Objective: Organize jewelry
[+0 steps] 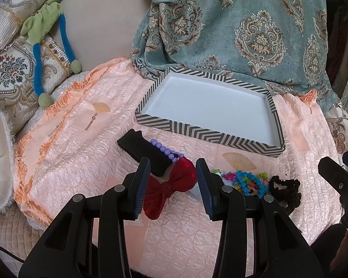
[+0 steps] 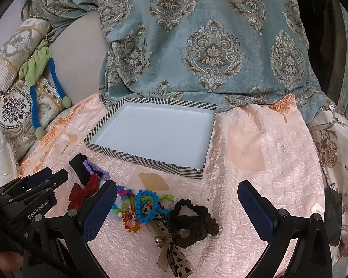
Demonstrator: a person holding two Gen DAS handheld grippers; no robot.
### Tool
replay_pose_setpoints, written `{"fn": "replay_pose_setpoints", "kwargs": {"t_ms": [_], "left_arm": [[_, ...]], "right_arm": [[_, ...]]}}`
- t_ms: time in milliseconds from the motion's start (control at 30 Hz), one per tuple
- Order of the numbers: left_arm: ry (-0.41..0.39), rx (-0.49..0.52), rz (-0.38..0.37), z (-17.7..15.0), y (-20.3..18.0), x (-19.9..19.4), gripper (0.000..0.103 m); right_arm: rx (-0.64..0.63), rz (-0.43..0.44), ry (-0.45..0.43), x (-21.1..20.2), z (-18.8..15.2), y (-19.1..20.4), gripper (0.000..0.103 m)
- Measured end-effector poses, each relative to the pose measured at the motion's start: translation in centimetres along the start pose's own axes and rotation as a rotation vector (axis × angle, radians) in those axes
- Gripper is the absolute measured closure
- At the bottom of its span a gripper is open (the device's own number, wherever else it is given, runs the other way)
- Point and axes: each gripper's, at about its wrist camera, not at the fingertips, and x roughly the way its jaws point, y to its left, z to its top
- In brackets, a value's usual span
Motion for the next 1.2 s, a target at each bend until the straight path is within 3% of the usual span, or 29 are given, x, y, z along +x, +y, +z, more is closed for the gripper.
{"fn": "replay_pose_setpoints", "kwargs": {"t_ms": [1200], "left_arm": [[0.006, 0.005, -0.001, 0.27, -0.31, 0.05, 0.063]], "right_arm": [[-0.003, 0.005, 0.001, 0.11, 0.22, -0.02, 0.000]]}}
